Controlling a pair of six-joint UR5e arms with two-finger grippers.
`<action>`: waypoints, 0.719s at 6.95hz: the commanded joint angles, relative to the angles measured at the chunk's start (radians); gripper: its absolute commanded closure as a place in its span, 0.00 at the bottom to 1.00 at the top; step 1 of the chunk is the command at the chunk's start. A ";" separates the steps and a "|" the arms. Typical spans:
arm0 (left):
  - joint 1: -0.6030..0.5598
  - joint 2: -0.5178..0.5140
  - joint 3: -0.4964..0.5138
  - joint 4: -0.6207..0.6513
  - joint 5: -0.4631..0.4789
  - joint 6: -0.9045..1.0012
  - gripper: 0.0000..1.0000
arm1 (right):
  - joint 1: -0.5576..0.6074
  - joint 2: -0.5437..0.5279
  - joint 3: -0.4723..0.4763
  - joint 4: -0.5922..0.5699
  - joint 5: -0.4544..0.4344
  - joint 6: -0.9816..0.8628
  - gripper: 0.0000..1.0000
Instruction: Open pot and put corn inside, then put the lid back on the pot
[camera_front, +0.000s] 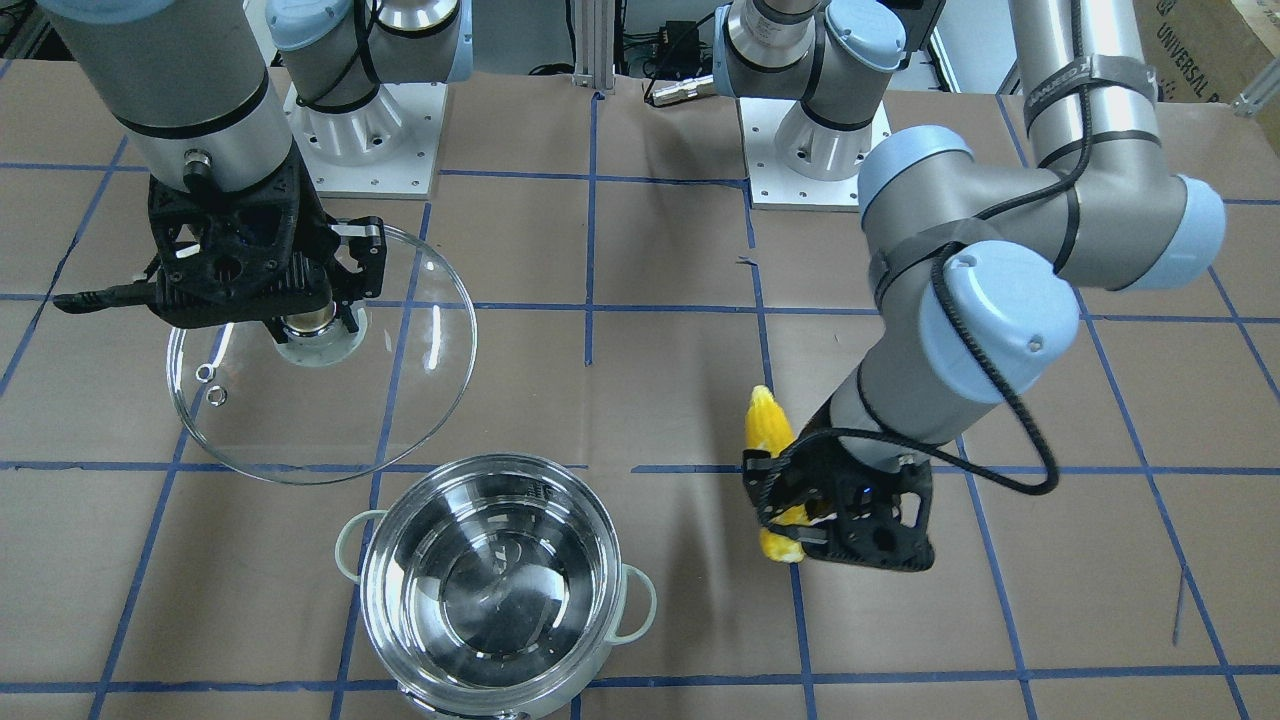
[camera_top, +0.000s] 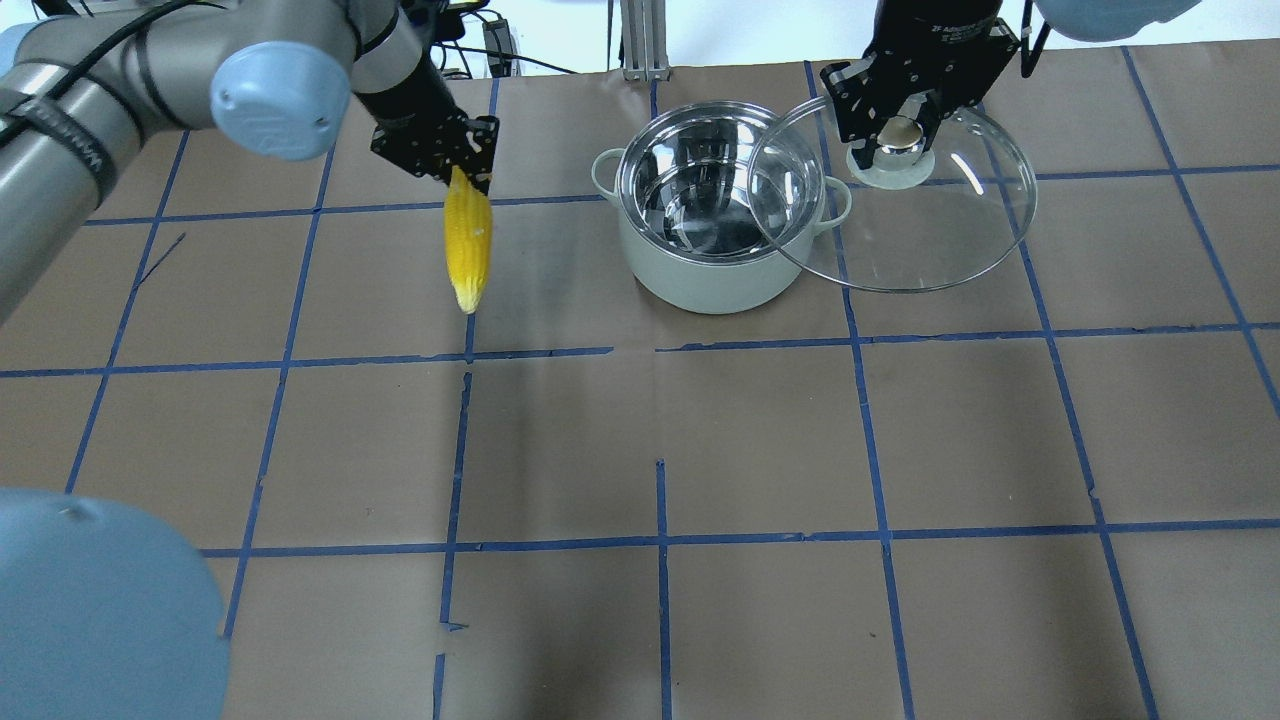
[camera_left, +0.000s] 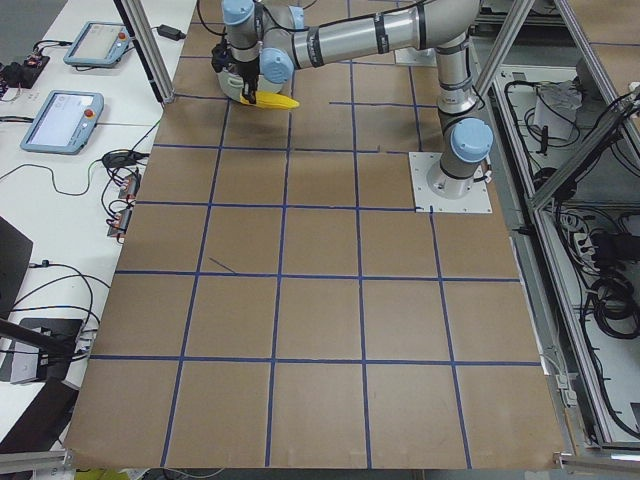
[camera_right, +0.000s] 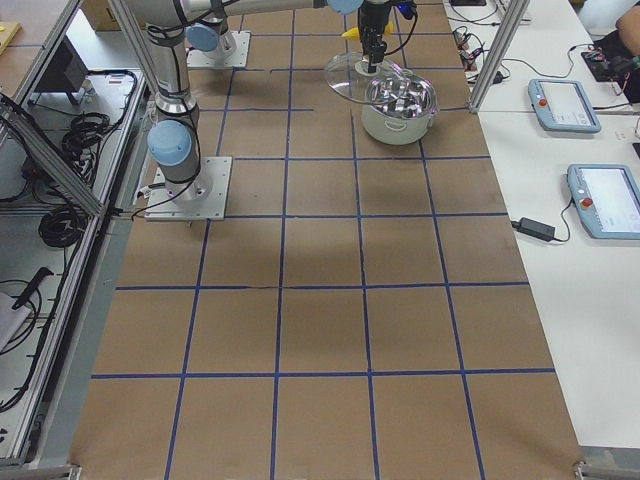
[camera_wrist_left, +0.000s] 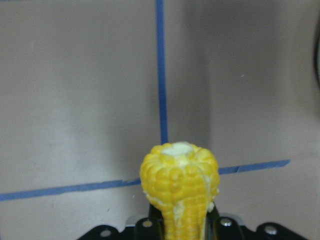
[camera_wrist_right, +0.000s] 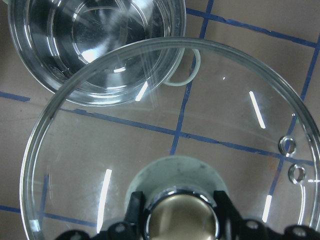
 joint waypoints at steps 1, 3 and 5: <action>-0.160 -0.214 0.355 -0.085 0.008 -0.189 0.74 | 0.000 0.001 0.001 -0.001 0.001 0.000 0.91; -0.240 -0.308 0.464 -0.129 0.061 -0.260 0.74 | 0.000 0.003 0.002 -0.001 0.003 0.000 0.92; -0.259 -0.315 0.463 -0.125 0.062 -0.265 0.74 | -0.001 0.006 0.002 -0.004 0.011 0.000 0.95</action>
